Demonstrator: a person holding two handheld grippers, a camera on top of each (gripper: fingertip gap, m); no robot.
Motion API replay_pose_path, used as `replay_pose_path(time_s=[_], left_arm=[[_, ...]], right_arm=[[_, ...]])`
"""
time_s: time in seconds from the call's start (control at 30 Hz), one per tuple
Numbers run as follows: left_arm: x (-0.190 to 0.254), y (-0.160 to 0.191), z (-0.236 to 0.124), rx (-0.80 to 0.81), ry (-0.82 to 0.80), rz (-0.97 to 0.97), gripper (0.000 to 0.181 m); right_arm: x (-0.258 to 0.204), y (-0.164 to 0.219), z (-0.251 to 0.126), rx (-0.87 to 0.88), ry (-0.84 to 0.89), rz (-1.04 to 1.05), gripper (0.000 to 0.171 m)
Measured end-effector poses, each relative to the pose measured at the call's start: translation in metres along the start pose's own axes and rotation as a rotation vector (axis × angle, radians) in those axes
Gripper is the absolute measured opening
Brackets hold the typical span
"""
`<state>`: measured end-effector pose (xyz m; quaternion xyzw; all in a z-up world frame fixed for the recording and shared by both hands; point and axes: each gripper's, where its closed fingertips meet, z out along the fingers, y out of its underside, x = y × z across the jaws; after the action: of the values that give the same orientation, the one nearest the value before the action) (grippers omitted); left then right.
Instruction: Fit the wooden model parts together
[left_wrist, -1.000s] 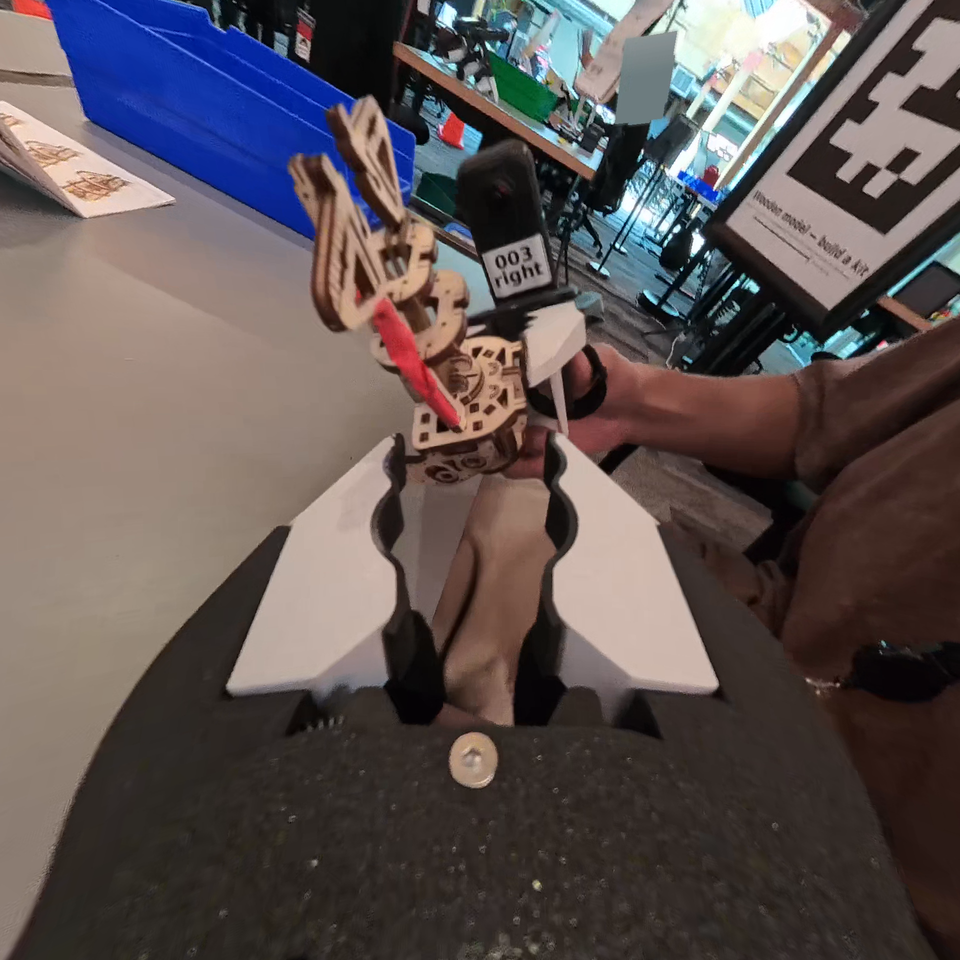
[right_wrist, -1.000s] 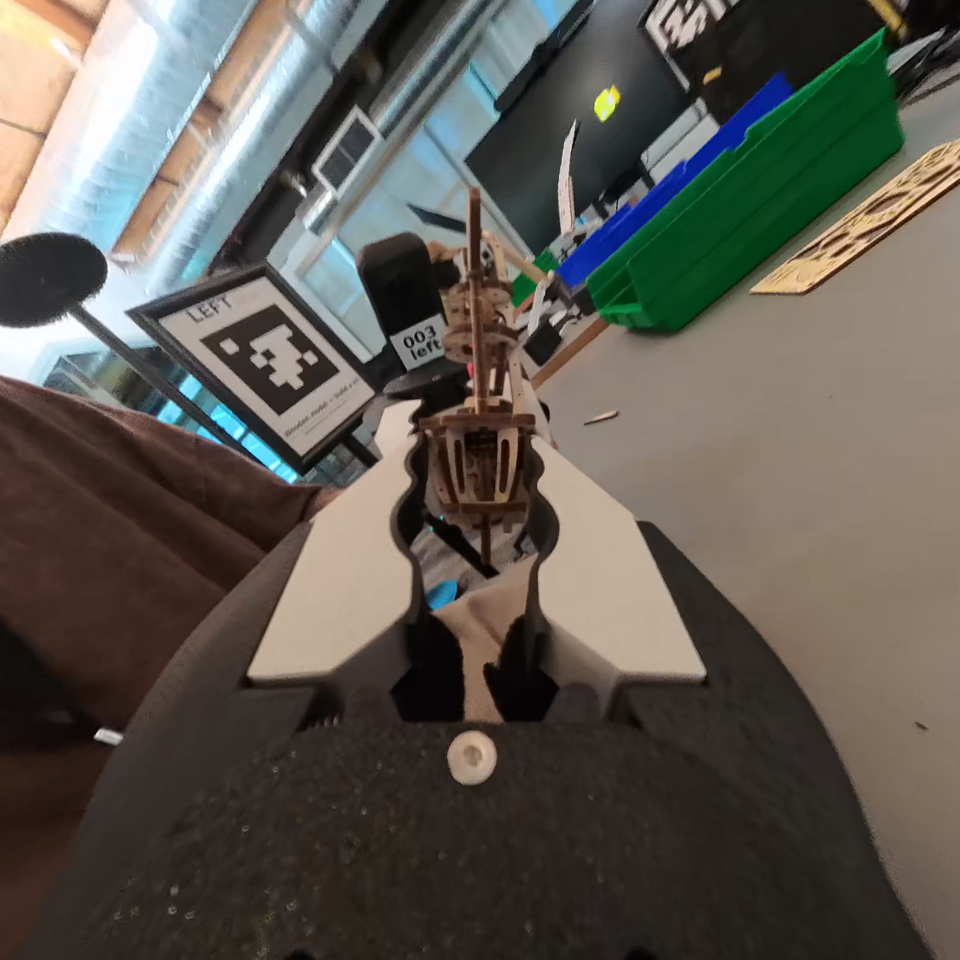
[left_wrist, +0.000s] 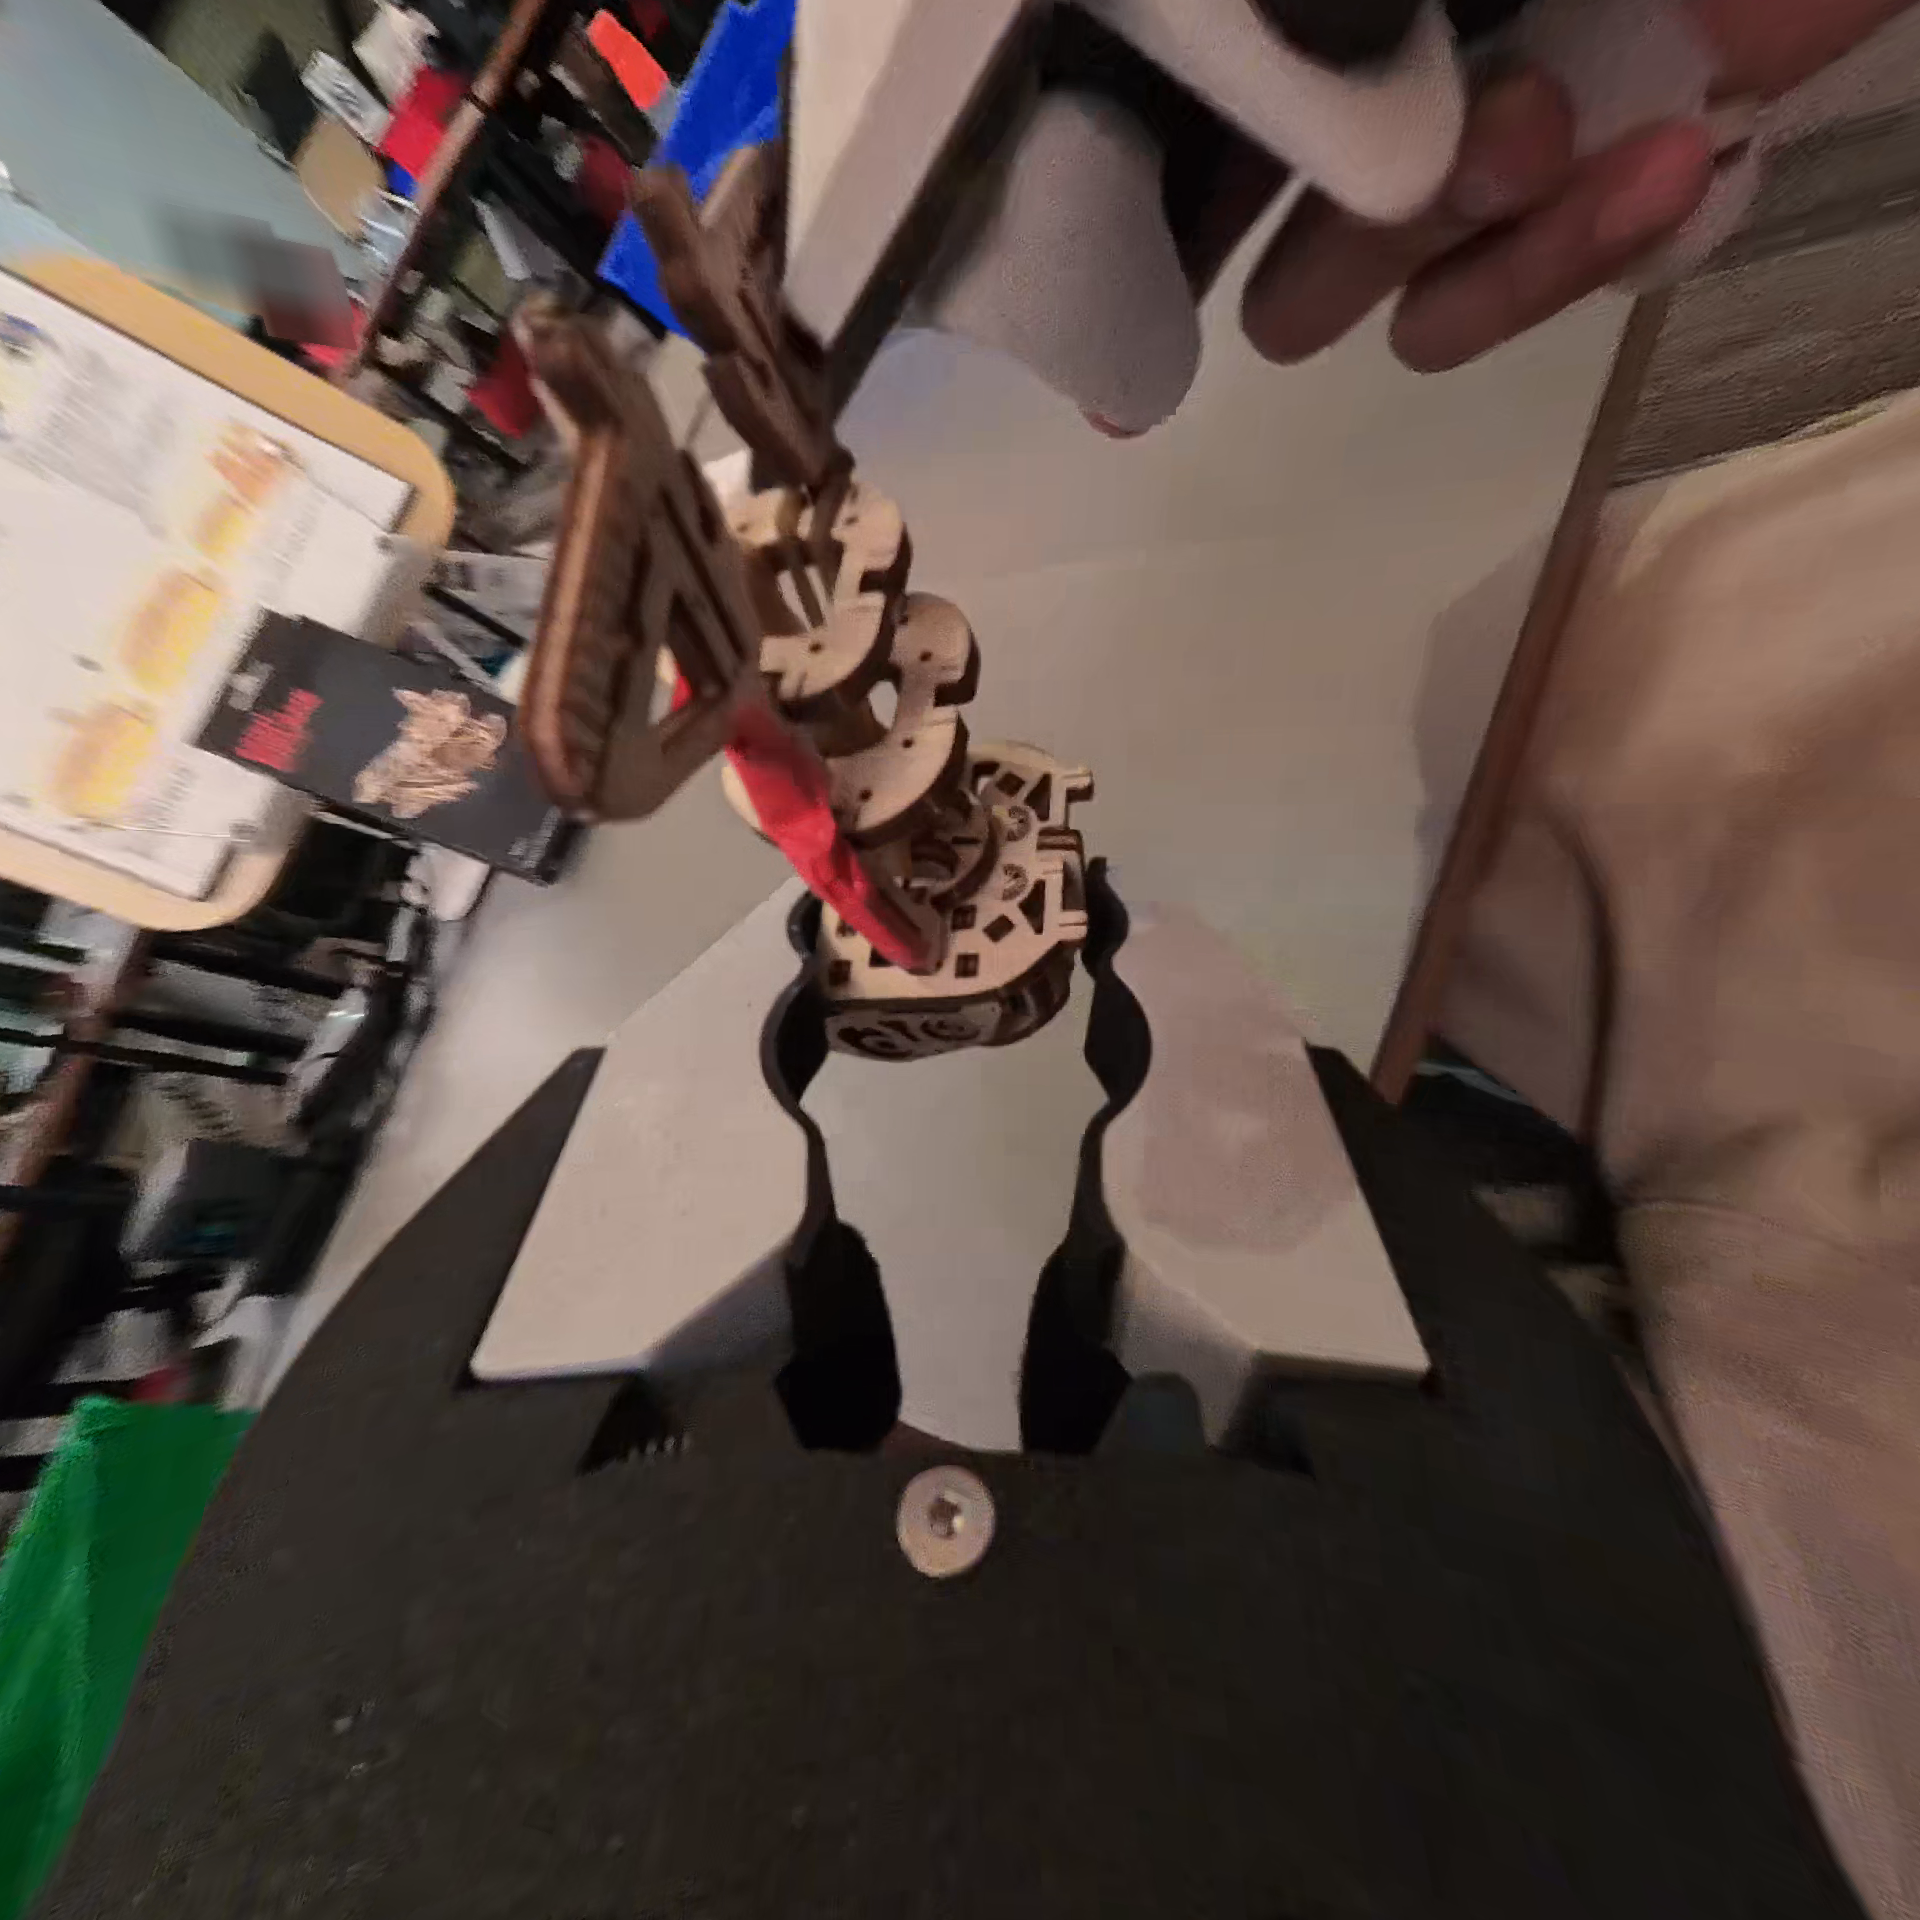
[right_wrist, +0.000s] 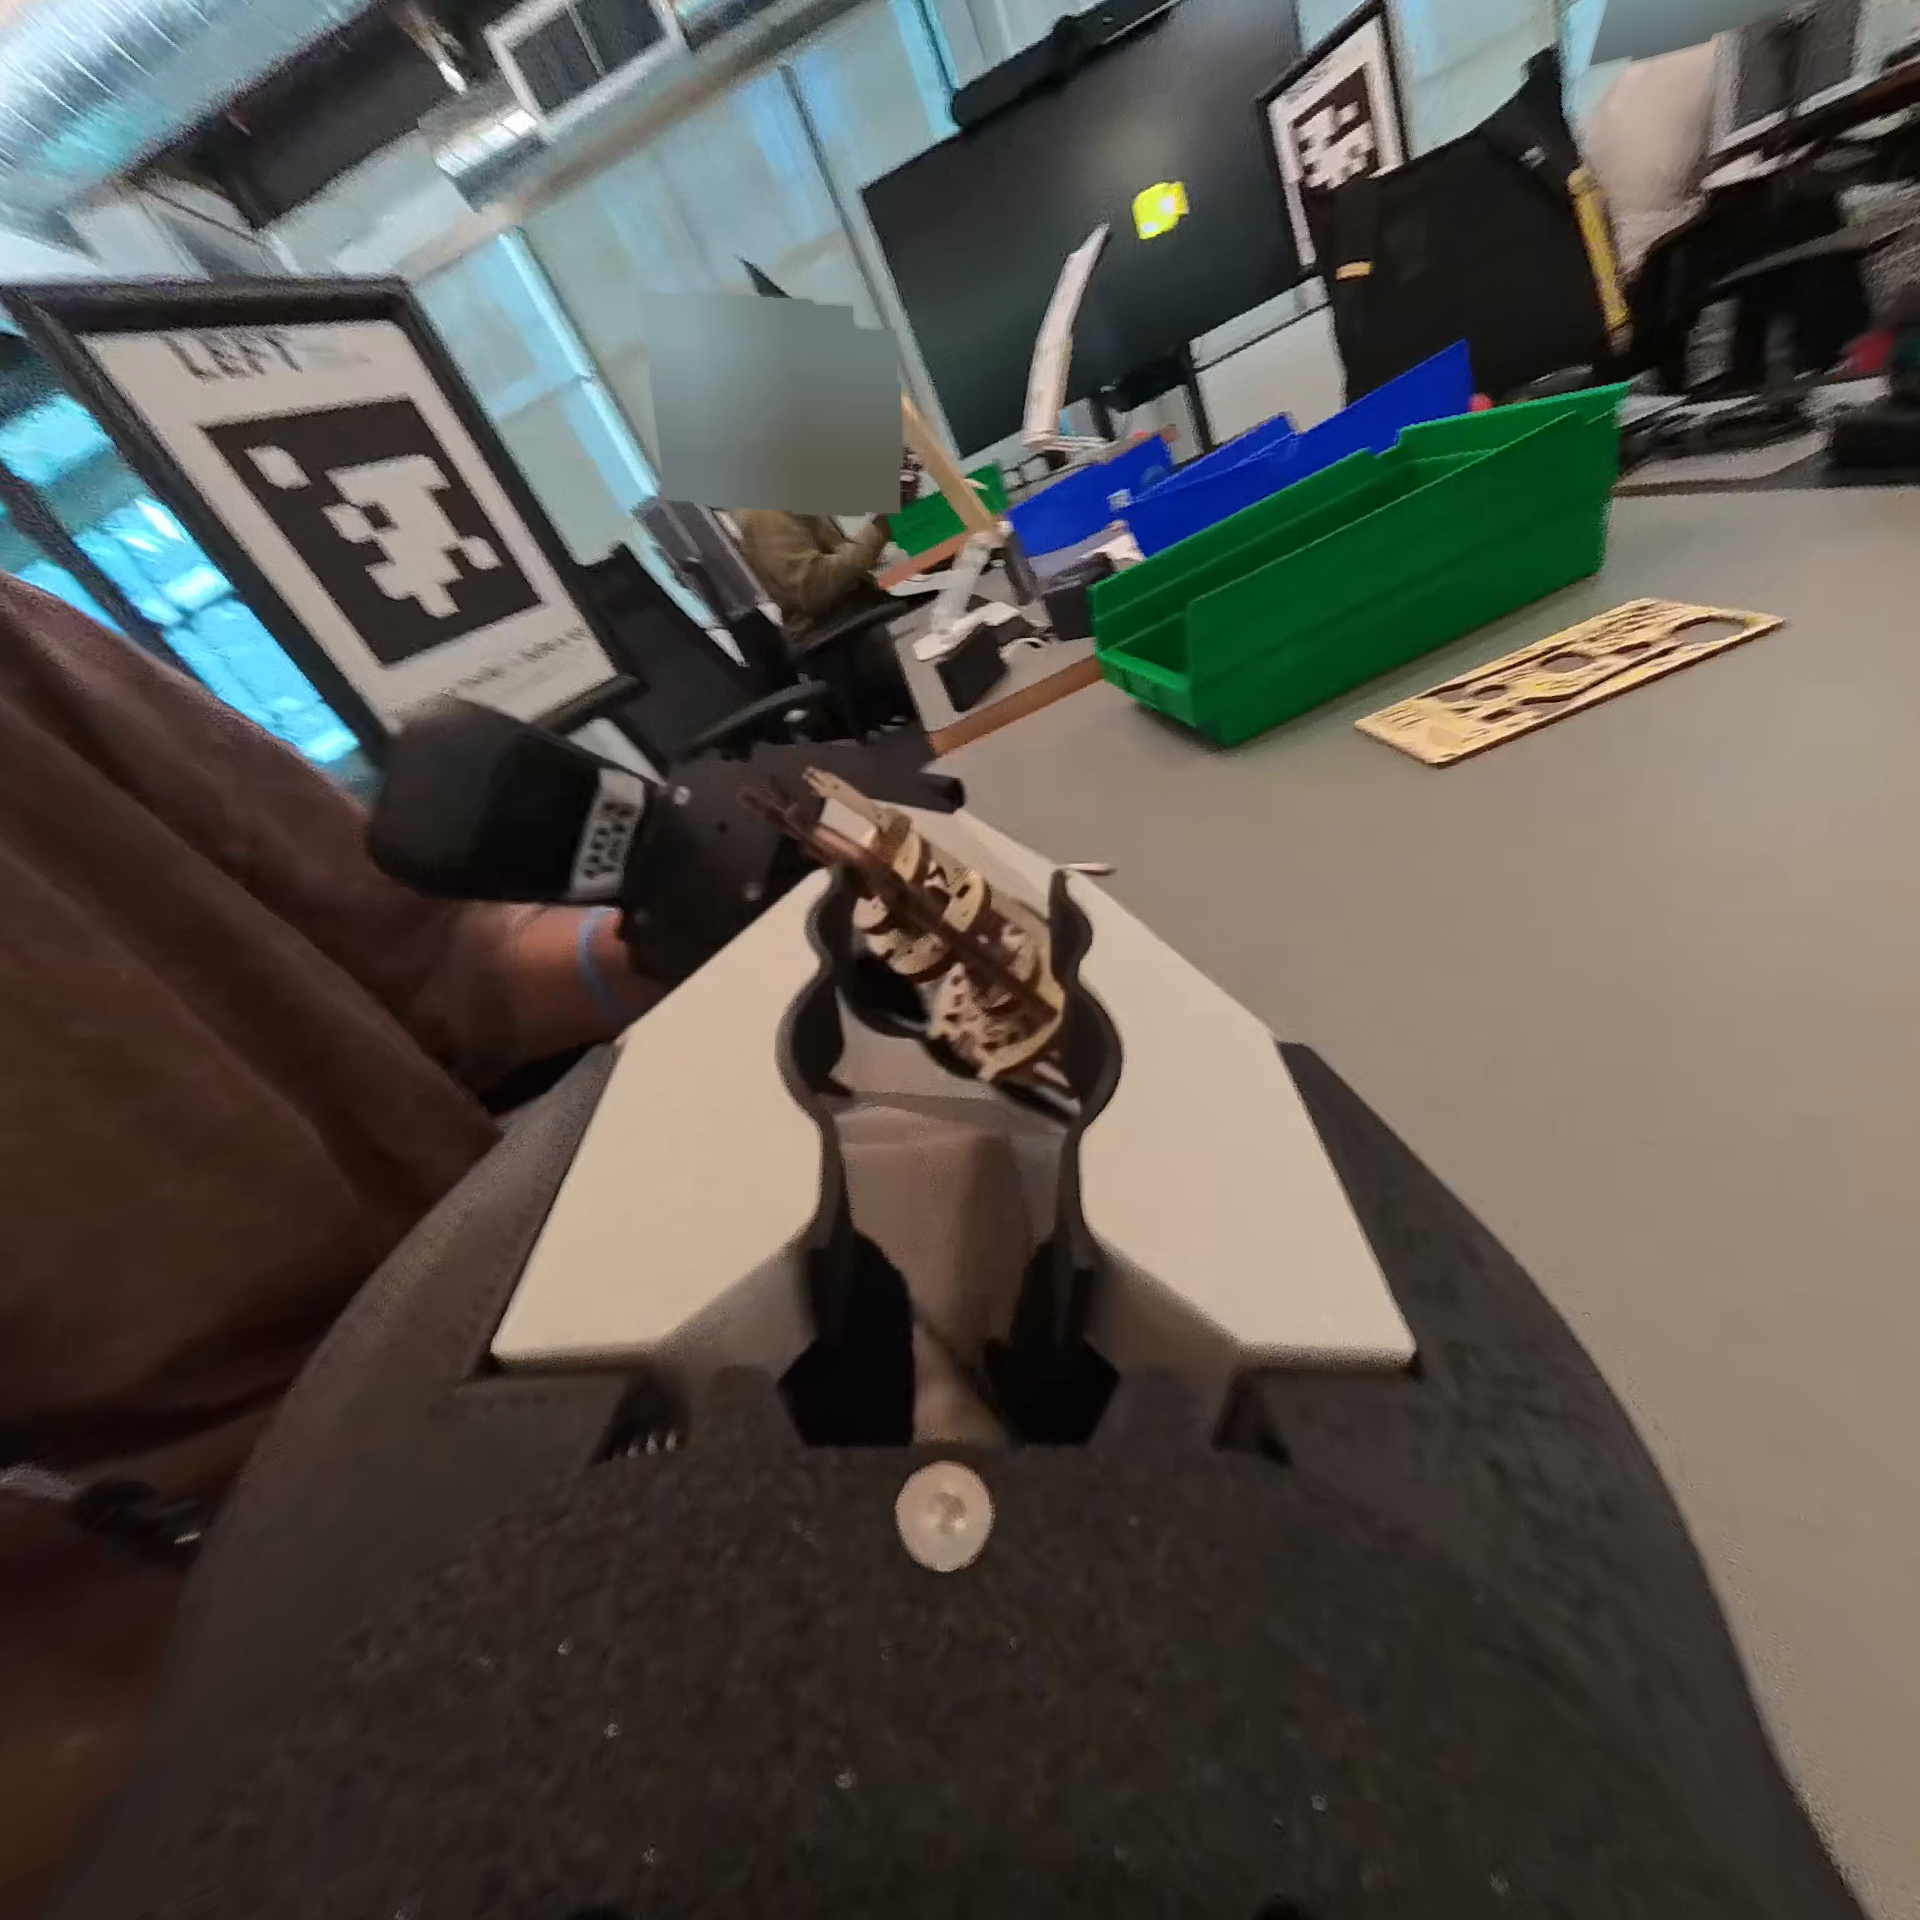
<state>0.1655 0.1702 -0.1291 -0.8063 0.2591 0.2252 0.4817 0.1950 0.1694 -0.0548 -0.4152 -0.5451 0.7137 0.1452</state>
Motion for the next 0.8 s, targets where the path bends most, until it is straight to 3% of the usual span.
replay_pose_path(time_s=[0.1,0.2,0.4,0.8], left_arm=[[-0.011,-0.001,-0.002,-0.023,-0.089,0.074,0.046],[-0.015,-0.002,-0.005,-0.024,-0.172,0.237,0.045],[-0.011,-0.008,-0.008,-0.007,-0.24,0.431,0.046],[0.002,-0.023,-0.012,0.059,-0.273,0.591,0.045]], right_arm=[[-0.015,-0.005,-0.009,0.036,-0.143,0.089,0.037],[-0.012,-0.009,-0.015,0.021,-0.144,0.128,0.036],[-0.021,0.021,-0.009,-0.289,-0.148,0.047,0.026],[-0.045,0.042,-0.019,-0.594,-0.322,-0.024,0.005]])
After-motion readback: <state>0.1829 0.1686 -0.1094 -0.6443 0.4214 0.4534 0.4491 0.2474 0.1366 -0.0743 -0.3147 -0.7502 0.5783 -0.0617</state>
